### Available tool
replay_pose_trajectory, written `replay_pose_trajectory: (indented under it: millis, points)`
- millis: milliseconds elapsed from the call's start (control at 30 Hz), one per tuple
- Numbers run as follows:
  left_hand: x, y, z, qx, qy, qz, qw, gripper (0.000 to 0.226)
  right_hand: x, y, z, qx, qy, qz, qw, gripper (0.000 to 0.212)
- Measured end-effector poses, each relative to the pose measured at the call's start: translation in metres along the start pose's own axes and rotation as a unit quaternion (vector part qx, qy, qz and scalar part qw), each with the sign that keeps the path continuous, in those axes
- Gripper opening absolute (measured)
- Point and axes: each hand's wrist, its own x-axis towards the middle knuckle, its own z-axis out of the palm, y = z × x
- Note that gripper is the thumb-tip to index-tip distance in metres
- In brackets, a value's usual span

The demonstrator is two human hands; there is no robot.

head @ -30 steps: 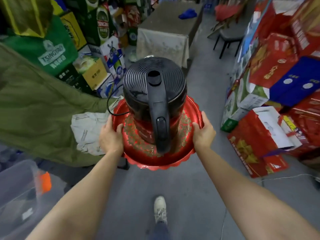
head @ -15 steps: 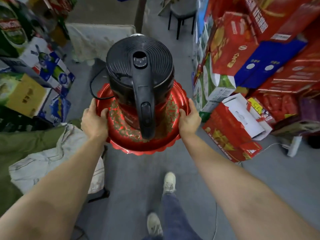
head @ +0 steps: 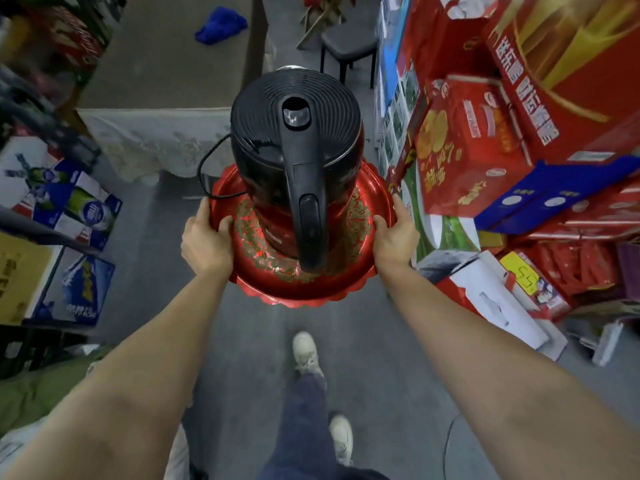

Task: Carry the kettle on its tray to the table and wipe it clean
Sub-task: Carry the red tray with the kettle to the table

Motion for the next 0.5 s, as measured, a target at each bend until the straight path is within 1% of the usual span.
replay_pose_trajectory:
  millis: [167, 333, 433, 500]
  points:
    - [0.094, 0.052, 0.028, -0.004, -0.002, 0.014, 1.0, 0.05, 0.082, -0.052, 0.042, 0.007, 0.01, 0.004, 1.0, 0.055]
    - [0.183, 0.102, 0.053, -0.012, 0.009, 0.032, 0.999, 0.04, 0.163, -0.1, 0.084, 0.024, 0.012, 0.011, 1.0, 0.053]
    - [0.231, 0.135, 0.072, 0.0, 0.013, 0.027, 1.0, 0.046, 0.217, -0.127, 0.107, 0.012, 0.015, 0.008, 1.0, 0.053]
    - [0.268, 0.152, 0.087, 0.007, 0.013, 0.017, 1.0, 0.049, 0.256, -0.142, 0.127, 0.025, 0.007, 0.006, 1.0, 0.054]
